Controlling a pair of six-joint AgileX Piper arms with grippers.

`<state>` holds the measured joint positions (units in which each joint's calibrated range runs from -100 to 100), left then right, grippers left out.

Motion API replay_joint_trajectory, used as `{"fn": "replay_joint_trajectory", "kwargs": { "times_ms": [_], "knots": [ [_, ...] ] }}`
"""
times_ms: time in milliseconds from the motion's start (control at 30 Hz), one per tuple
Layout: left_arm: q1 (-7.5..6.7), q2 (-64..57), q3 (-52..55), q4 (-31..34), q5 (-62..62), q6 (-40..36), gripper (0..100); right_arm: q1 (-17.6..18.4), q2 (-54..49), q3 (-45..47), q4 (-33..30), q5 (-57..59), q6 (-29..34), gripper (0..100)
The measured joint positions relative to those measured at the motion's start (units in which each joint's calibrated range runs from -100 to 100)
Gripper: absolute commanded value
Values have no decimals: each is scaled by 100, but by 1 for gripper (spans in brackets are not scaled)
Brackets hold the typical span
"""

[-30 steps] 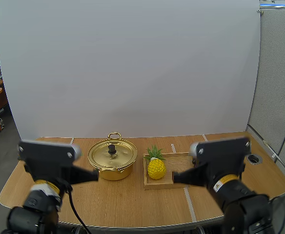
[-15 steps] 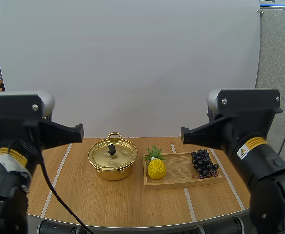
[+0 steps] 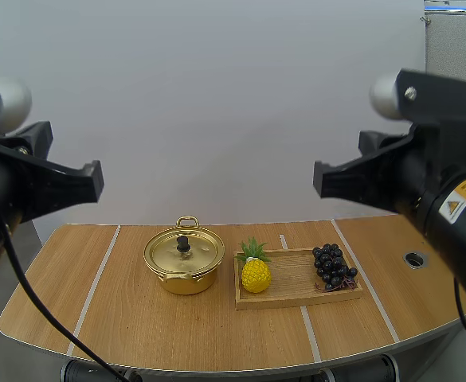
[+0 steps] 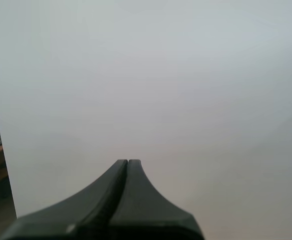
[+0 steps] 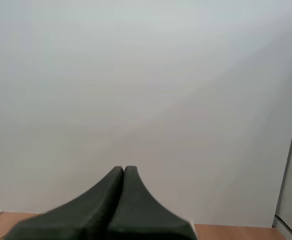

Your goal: Open the pot, put the grape inside, and close it

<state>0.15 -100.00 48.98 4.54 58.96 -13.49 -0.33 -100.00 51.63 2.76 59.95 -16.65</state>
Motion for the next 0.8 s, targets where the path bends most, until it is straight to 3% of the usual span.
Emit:
{"fn": "replay_joint_trajectory", "kwargs": {
  "times_ms": [367,600,800],
  "knots": [
    [0,91,-12,0,18,0,0,0,228,-201,0,107,0,0],
    [0,1212,-27,0,65,137,0,0,511,-201,0,324,0,0],
    [0,2103,-27,0,61,451,0,0,2219,-201,21,1389,0,0]
  ]
}}
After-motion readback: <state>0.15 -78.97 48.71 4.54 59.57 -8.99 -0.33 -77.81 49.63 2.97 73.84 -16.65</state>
